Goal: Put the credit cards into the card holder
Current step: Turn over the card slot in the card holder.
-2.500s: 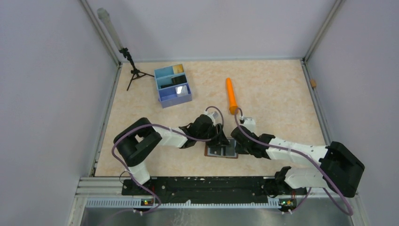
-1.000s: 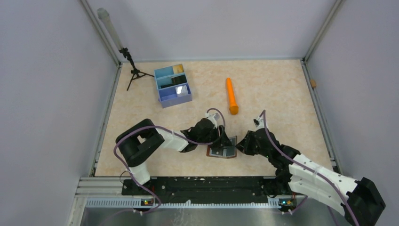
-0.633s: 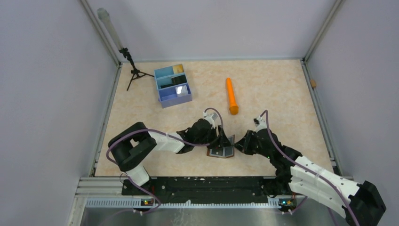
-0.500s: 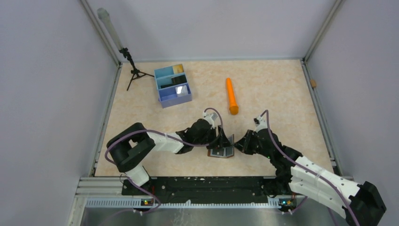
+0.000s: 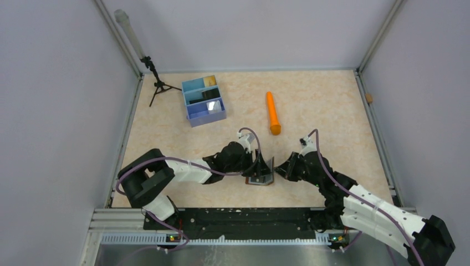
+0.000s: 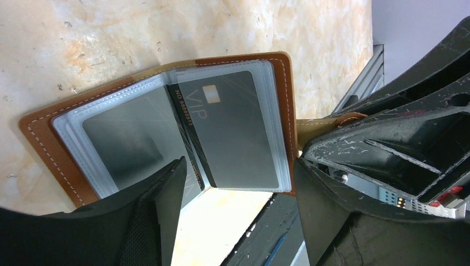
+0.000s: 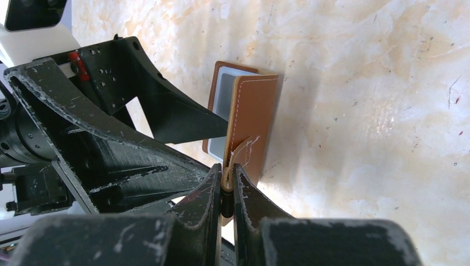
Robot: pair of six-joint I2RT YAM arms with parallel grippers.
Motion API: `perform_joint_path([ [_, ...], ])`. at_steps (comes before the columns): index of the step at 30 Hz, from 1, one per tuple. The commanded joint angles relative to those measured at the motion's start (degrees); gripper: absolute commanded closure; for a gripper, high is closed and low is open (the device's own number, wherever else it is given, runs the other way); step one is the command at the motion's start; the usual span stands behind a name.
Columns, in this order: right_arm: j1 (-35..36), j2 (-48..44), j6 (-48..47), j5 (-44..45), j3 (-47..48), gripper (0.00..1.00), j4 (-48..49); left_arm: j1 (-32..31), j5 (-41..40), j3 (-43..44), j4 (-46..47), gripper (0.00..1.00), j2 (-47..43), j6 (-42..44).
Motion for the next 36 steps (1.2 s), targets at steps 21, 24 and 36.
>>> perform_joint_path([
  [21,-0.2,-0.2,0.5,0.3,1.3,1.0,1.9,-0.7,-6.5,1.6,-8.8,0.35,-3.2,3.3],
  [24,-0.2,-0.2,0.5,1.6,1.2,1.0,1.9,-0.8,-8.1,2.3,-11.6,0.35,-4.5,4.4],
  [36,-0.2,-0.2,0.8,2.2,1.3,1.0,1.4,-3.6,-6.4,4.3,-9.8,0.29,-5.7,5.9],
])
